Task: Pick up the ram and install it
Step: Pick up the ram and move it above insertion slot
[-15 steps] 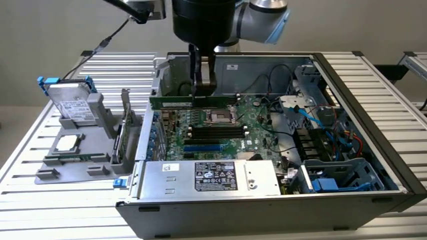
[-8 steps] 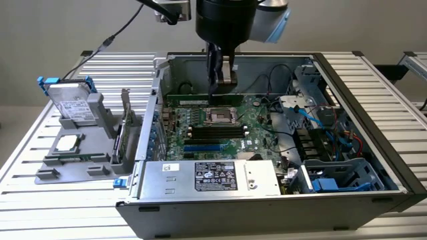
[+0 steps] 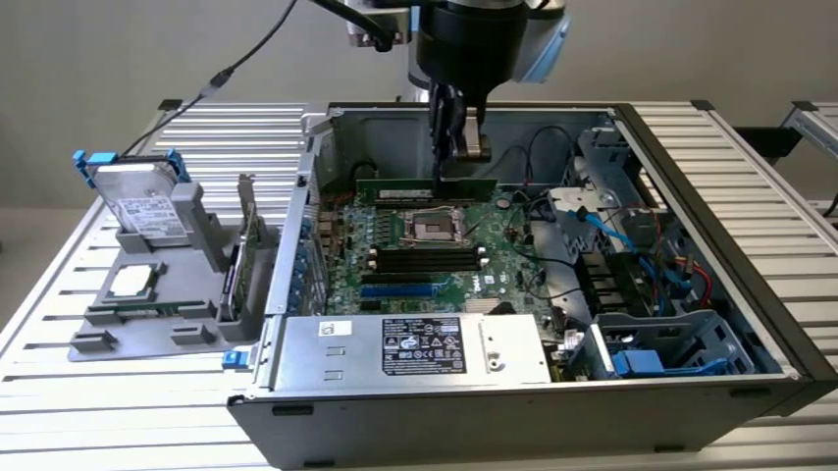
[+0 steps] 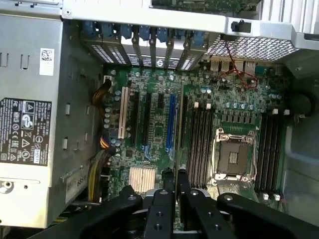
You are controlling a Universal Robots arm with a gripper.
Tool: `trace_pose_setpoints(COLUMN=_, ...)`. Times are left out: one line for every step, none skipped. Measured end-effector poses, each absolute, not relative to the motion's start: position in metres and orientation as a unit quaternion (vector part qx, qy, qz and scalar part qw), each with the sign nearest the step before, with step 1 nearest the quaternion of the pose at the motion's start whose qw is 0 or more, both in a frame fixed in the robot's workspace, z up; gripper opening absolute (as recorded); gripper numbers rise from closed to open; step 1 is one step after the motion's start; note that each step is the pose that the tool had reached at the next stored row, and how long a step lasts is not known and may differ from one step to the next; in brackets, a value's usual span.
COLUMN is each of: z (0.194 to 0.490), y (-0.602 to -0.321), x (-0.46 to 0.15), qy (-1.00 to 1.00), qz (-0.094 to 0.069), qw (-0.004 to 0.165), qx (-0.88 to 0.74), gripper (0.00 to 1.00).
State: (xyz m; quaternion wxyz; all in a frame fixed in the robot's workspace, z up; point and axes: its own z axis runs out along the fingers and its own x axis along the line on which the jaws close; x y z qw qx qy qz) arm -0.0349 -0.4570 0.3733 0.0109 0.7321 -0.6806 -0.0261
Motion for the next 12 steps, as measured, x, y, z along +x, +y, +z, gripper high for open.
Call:
trace_pose_setpoints(z=0.372, y=-0.453, x=-0.033, qy=-0.681, qz=-0.026, qw=0.011, qx=0.732, gripper=0.13)
trace_pose_setpoints(z=0.37, y=-0.448, x=-0.032, qy=-0.681, qz=-0.026, qw=0.011, qx=0.732, gripper=0.13)
trace_pose_setpoints(z=0.368, y=-0.443, x=-0.032, qy=-0.681, qz=-0.026, qw=0.011, qx=0.732, gripper=0.13)
trace_pose_setpoints(z=0.367, y=-0.439, x=-0.032, qy=-0.681, qz=-0.026, qw=0.011, qx=0.732, gripper=0.13)
trace_pose_setpoints(z=0.365, y=-0.434, x=-0.032, qy=-0.681, qz=-0.026, qw=0.011, qx=0.732, gripper=0.13)
trace_pose_setpoints(z=0.363, y=-0.43, x=-0.032, qy=-0.681, qz=-0.026, qw=0.011, qx=0.732, gripper=0.13)
trace_pose_setpoints(z=0.361, y=-0.425, x=-0.032, qy=-0.681, qz=-0.026, qw=0.011, qx=0.732, gripper=0.13)
trace_pose_setpoints(z=0.36, y=-0.421, x=-0.032, qy=-0.681, qz=-0.026, qw=0.011, qx=0.732, gripper=0.13)
trace_pose_setpoints(z=0.358, y=-0.416, x=-0.032, qy=-0.681, qz=-0.026, qw=0.011, qx=0.732, gripper=0.13)
trace_pose_setpoints(z=0.357, y=-0.412, x=-0.032, qy=-0.681, qz=-0.026, qw=0.011, qx=0.732, gripper=0.13)
trace_pose_setpoints(z=0.355, y=-0.407, x=-0.032, qy=-0.681, qz=-0.026, qw=0.011, qx=0.732, gripper=0.13)
trace_pose_setpoints(z=0.354, y=-0.403, x=-0.032, qy=-0.681, qz=-0.026, qw=0.011, qx=0.732, gripper=0.13)
